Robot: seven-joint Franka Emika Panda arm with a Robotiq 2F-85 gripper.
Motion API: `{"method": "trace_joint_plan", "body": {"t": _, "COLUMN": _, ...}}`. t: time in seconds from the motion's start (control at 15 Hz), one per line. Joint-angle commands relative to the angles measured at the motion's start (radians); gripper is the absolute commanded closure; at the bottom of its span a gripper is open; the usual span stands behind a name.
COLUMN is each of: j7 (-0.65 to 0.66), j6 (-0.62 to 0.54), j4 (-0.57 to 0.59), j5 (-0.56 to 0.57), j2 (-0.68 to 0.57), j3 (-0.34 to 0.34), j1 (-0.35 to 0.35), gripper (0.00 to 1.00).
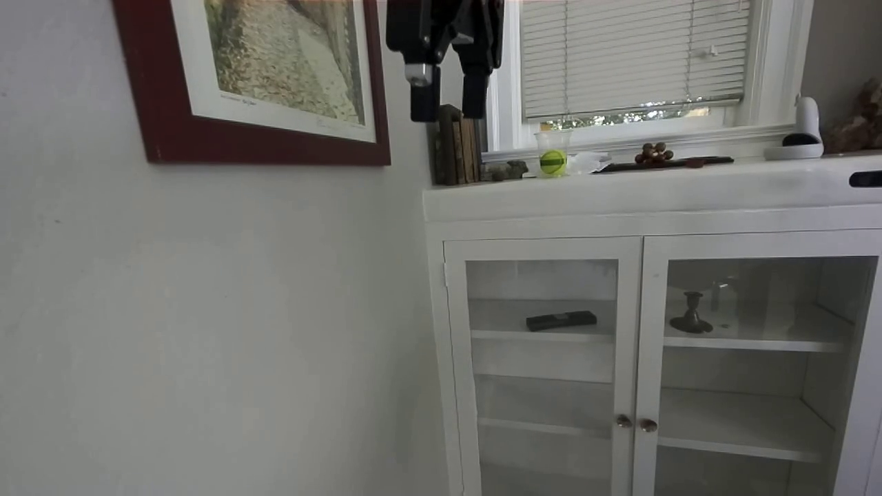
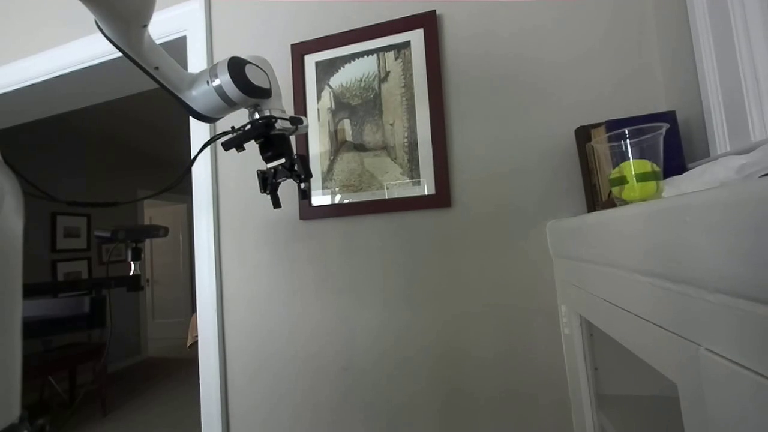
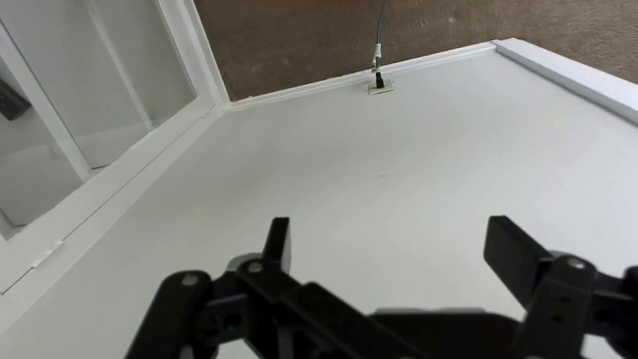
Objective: Move the picture frame to the right.
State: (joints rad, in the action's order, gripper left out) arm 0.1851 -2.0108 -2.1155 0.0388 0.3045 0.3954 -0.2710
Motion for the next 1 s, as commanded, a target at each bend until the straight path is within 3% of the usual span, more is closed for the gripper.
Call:
{"method": "trace_joint_plan", "body": {"t": 0.0, "j7": 0.016, "j6": -0.145, "j4": -0.014, "j5": -0.019, "j2": -0.014, "j3": -0.008, "j1": -0.016, "gripper": 0.00}}
{"method": "trace_joint_plan", "body": {"t": 0.33, "j7": -0.008, "j6": -0.438, "j4": -0.017, "j5": -0.122, "j2": -0.118, "j3": -0.002, "j1": -0.064, "gripper": 0.00}}
{"method": "trace_joint_plan", "body": {"t": 0.67, "j7": -0.048, "j6": -0.577, "j4": -0.017, "j5": -0.228, "j2": -0.207, "j3": 0.006, "j1": -0.119, "gripper": 0.00}}
{"method": "trace_joint_plan", "body": {"t": 0.93, "j7": -0.041, "j6": -0.620, "j4": -0.010, "j5": -0.147, "j2": -0.232, "j3": 0.021, "j1": -0.126, "gripper": 0.00}}
